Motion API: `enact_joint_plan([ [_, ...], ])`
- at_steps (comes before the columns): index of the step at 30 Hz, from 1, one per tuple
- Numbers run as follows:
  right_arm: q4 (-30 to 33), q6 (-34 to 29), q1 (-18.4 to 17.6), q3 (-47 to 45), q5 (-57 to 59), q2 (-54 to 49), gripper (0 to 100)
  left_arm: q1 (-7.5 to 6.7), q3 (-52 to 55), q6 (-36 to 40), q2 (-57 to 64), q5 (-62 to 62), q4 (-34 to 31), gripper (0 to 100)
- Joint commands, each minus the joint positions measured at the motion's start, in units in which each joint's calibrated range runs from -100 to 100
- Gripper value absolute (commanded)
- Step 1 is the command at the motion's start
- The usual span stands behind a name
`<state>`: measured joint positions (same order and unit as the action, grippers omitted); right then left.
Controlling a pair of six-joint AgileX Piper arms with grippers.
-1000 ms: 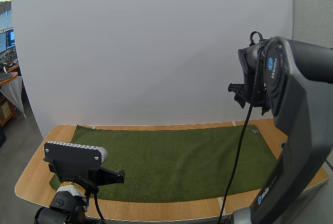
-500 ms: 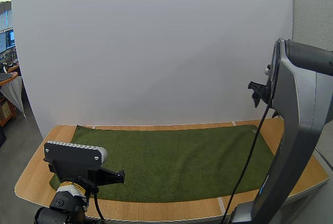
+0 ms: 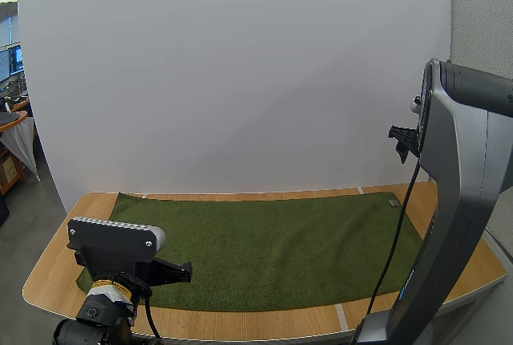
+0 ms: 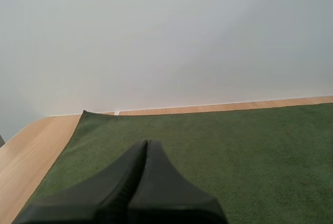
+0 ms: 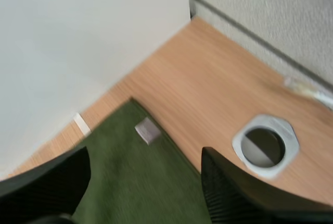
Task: Fold the towel
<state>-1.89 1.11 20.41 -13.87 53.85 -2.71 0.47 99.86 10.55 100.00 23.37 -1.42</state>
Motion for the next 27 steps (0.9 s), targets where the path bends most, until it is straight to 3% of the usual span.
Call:
enact_joint_plan([
  [1,-0.3,0.4,0.2,0.4,-6.8,-0.4,100,-0.38,0.1,0.0,0.0,-0.7,0.5,0],
  [4,4.3,1.5,0.2,0.4,-13.7,-0.4,100,-2.48,0.1,0.0,0.0,-0.7,0.5,0],
  [7,5.0,8.4,0.2,0.4,-16.1,-0.4,100,-3.87,0.1,0.0,0.0,-0.7,0.5,0],
  [13,-5.7,22.5,0.3,0.4,-13.6,0.7,100,-3.92,0.1,0.0,0.0,-0.7,0.5,0],
  [19,-9.4,30.7,0.7,0.4,-11.7,5.5,100,-3.92,0.1,0.0,0.0,-0.7,0.5,0],
  [27,-21.7,48.3,1.1,0.9,-8.3,9.7,100,-3.92,0.1,0.0,0.0,-0.7,0.5,0],
])
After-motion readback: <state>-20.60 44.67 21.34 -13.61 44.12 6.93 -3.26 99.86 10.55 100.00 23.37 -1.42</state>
